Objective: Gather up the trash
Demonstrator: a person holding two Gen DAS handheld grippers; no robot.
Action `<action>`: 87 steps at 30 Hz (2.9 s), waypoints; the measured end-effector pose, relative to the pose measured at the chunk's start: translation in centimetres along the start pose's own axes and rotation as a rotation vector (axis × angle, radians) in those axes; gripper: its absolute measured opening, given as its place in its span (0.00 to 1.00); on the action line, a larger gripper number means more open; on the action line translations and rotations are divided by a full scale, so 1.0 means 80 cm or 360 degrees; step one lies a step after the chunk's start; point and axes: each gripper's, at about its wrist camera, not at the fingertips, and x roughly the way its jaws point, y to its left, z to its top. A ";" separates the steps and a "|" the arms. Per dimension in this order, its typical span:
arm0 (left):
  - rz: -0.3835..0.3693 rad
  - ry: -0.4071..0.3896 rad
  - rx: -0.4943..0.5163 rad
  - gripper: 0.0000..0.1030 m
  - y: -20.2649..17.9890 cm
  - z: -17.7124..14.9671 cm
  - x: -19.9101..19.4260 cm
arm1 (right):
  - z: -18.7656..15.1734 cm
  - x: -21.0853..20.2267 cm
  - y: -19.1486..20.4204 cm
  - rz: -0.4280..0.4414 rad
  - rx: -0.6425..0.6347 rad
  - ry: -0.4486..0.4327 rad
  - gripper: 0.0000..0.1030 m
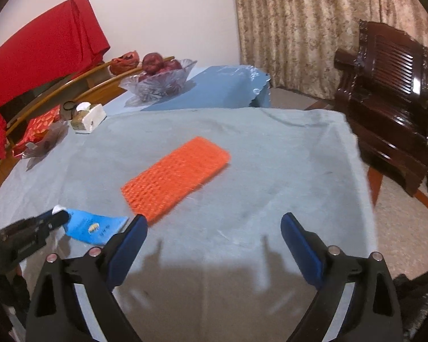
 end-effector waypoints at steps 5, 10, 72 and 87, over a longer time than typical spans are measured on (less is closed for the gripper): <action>-0.0012 -0.0004 -0.0019 0.30 0.006 0.000 0.002 | 0.016 0.031 0.022 0.0032 -0.0016 0.0063 0.84; -0.0007 -0.0004 -0.0024 0.30 0.005 0.000 0.003 | 0.020 0.058 0.034 0.0029 -0.0035 0.0166 0.76; -0.0382 0.0067 0.0299 0.34 -0.082 -0.060 -0.045 | -0.068 -0.066 -0.018 0.0023 0.0100 0.0187 0.09; -0.0255 0.0092 0.0293 0.62 -0.062 -0.024 -0.004 | -0.073 -0.060 -0.022 0.0022 0.0117 0.0211 0.09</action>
